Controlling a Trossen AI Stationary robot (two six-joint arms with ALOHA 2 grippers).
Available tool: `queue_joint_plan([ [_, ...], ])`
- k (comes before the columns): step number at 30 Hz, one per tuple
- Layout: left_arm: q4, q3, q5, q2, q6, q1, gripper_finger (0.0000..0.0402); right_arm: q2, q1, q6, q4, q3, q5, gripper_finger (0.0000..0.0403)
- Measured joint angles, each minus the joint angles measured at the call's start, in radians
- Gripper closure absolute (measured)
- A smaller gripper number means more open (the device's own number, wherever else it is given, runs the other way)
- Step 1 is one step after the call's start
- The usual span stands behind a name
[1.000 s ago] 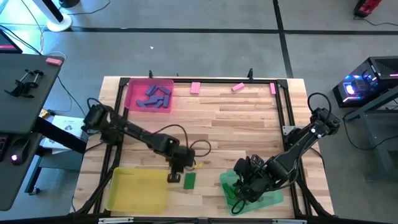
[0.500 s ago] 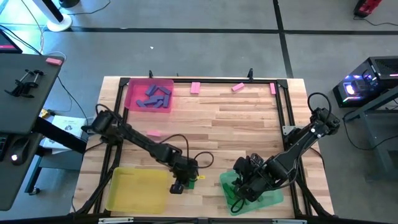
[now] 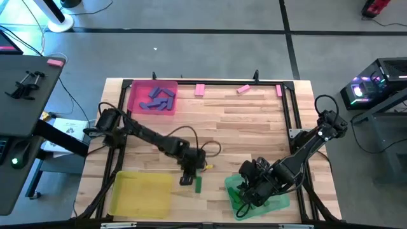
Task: Sort blocks
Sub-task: Put the green block into the light green bin
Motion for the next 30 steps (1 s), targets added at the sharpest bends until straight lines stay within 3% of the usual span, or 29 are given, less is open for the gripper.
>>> queue_joint_plan([
  [6, -0.016, 0.001, -0.041, 0.0, 0.088, 0.114, 0.0401, 0.0, 0.0, 0.009, 0.001, 0.0, 0.007, 0.0183],
  [10, -0.081, 0.002, -0.043, -0.002, 0.246, 0.151, 0.0401, 0.0, 0.0, 0.008, 0.001, 0.0, 0.008, 0.0183],
  [17, -0.335, 0.016, -0.062, -0.017, 0.608, 0.133, 0.0401, 0.0, 0.0, 0.007, 0.001, 0.0, 0.017, 0.0183],
  [20, -0.402, 0.045, -0.131, -0.042, 0.689, 0.104, 0.0401, 0.0, 0.0, 0.007, 0.003, 0.0, 0.053, 0.0183],
  [26, -0.468, 0.127, -0.283, -0.122, 0.704, 0.044, 0.0401, 0.0, -0.006, 0.007, 0.005, 0.0, 0.086, 0.0183],
  [30, -0.489, 0.134, -0.316, -0.179, 0.494, 0.018, 0.0401, 0.0, -0.007, 0.007, 0.006, 0.0, 0.086, 0.0183],
])
